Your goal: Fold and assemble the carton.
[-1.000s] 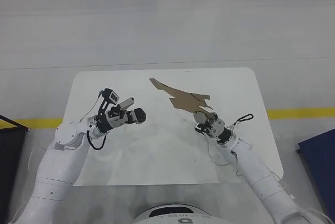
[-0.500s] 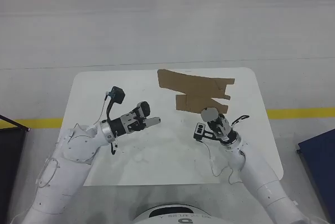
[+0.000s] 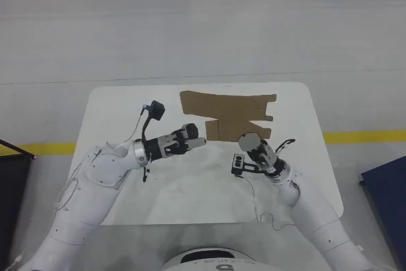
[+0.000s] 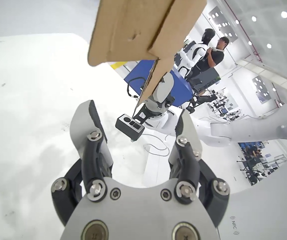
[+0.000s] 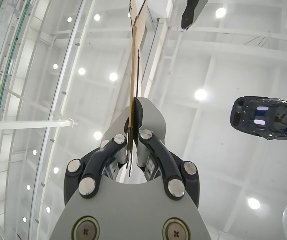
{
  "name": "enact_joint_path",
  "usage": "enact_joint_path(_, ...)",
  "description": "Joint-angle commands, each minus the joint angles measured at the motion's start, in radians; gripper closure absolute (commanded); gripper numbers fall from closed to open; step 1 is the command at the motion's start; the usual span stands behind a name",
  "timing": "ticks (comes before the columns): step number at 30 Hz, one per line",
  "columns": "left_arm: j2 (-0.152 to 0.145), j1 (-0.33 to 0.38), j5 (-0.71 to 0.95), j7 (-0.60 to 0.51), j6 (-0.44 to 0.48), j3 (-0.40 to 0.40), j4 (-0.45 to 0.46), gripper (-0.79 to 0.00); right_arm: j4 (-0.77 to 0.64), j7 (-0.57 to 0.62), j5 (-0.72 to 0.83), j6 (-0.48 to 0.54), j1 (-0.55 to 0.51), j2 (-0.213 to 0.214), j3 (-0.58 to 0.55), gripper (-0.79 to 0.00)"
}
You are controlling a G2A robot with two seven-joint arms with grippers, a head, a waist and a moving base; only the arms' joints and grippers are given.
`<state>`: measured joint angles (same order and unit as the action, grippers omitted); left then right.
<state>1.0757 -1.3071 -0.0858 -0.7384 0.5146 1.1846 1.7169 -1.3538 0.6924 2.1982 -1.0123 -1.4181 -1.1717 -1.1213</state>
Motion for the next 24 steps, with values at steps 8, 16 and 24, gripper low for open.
enact_joint_path(8,0.014,0.073,0.014,-0.024,0.000,-0.084,-0.056,-0.154,-0.014,-0.054,0.070,0.000,0.003,0.012,0.032,0.000)
enact_joint_path(16,0.016,0.086,0.025,-0.031,0.014,-0.100,-0.069,0.000,-0.017,-0.070,0.121,0.000,0.008,0.027,0.061,0.000)
enact_joint_path(24,0.010,0.063,0.080,-0.013,0.013,-0.070,-0.071,0.000,-0.009,-0.080,0.173,0.000,0.022,0.044,0.092,0.000)
